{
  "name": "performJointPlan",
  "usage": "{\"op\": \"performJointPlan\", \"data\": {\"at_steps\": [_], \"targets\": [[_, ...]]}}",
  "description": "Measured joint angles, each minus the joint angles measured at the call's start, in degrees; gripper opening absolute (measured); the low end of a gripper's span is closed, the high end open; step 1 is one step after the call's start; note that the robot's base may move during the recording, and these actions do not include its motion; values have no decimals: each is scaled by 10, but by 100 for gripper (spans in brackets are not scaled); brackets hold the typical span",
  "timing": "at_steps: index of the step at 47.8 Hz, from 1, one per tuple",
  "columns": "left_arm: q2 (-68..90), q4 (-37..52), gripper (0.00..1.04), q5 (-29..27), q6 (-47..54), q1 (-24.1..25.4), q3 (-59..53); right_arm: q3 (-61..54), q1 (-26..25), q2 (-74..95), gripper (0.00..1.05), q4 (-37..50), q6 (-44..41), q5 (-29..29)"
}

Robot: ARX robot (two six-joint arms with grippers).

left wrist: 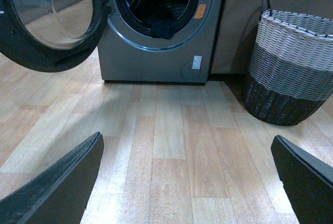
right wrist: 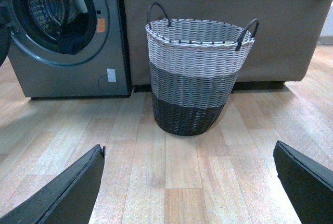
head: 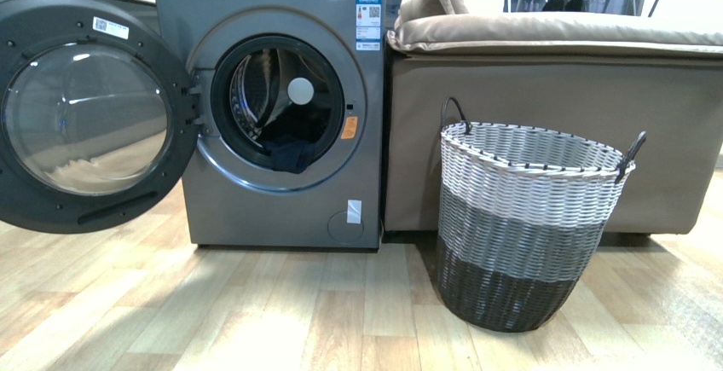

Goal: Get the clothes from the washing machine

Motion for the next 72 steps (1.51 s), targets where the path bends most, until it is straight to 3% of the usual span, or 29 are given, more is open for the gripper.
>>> {"op": "performJointPlan", "data": {"at_steps": [72], "targets": [[0, 0, 98, 0, 0, 0, 0, 0, 0, 0, 97, 0, 0, -1]]}}
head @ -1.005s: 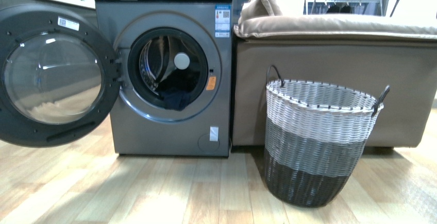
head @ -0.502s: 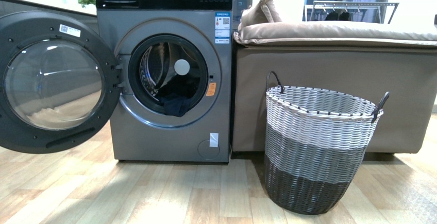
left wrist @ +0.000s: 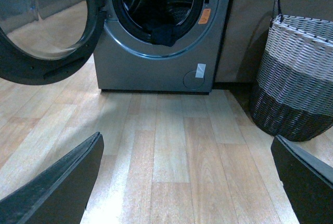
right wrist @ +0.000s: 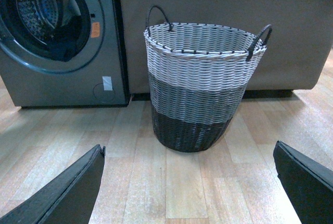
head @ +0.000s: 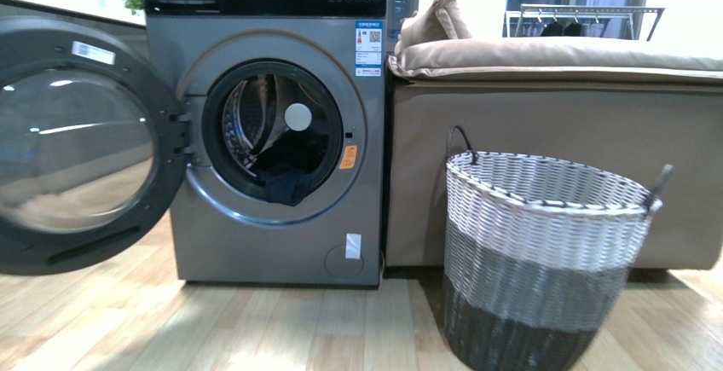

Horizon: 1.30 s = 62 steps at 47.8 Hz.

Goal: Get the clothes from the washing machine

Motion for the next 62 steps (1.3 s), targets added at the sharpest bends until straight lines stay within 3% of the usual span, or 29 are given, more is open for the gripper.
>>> {"op": "performJointPlan", "data": {"at_steps": [62], "targets": [[0, 0, 98, -1, 0, 0, 0, 0, 0, 0, 97, 0, 0, 0]]}}
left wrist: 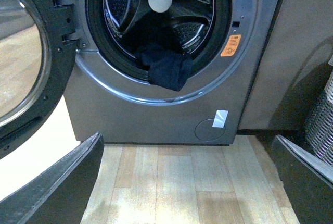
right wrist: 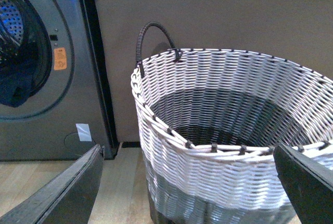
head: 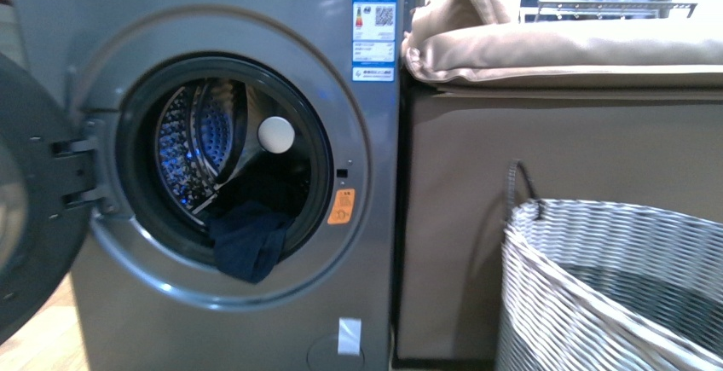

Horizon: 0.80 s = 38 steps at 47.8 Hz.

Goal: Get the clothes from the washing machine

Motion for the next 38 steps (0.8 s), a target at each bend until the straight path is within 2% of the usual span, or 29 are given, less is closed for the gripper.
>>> {"op": "performJointPlan", "data": {"at_steps": [38], "targets": [[0, 0, 98, 0, 0, 0, 0, 0, 0, 0, 97, 0, 0, -1]]}}
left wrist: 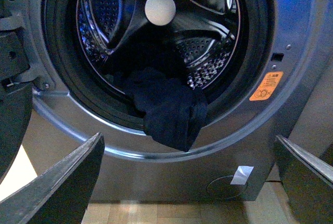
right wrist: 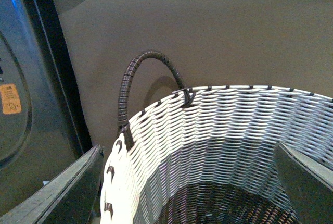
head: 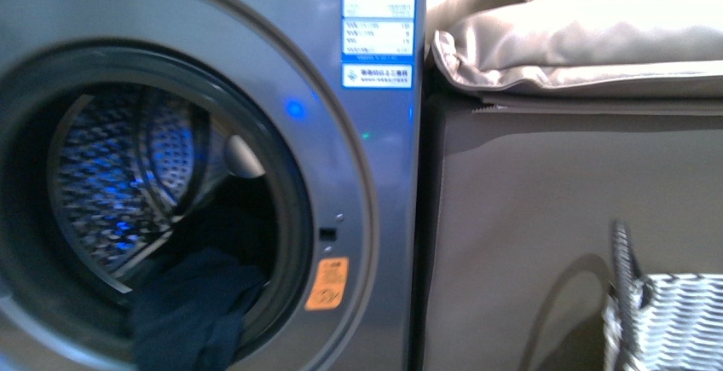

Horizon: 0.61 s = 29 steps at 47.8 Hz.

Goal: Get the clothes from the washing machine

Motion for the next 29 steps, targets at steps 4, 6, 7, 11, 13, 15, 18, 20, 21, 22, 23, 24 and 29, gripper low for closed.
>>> {"op": "performJointPlan", "data": {"at_steps": [4, 6, 7, 11, 13, 15, 18, 20, 21, 22, 23, 24, 29], "targets": [[20, -26, 98, 71, -38, 23, 9, 0, 0, 0, 97, 0, 0, 0], [59, -16, 98, 124, -76, 45, 13, 0, 0, 0, 97, 0, 0, 0], [78, -1, 98, 133, -86, 54, 15, 0, 0, 0, 97, 0, 0, 0], [158, 74, 98, 145, -103, 71, 35, 0, 0, 0, 97, 0, 0, 0], [196, 110, 98, 145, -106, 71, 46, 0, 0, 0, 97, 0, 0, 0], [238, 148, 98, 139, -106, 68, 57, 0, 0, 0, 97, 0, 0, 0], [294, 198, 98, 130, -105, 59, 73, 0, 0, 0, 97, 0, 0, 0], [341, 236, 98, 125, -105, 50, 85, 0, 0, 0, 97, 0, 0, 0], [364, 254, 98, 122, -104, 46, 92, 0, 0, 0, 97, 0, 0, 0], [389, 272, 98, 120, -104, 42, 99, 0, 0, 0, 97, 0, 0, 0], [426, 293, 98, 115, -103, 35, 109, 0, 0, 0, 97, 0, 0, 0], [463, 320, 98, 111, -100, 29, 123, 0, 0, 0, 97, 0, 0, 0], [621, 403, 98, 99, -78, 14, 189, 0, 0, 0, 97, 0, 0, 0]]}}
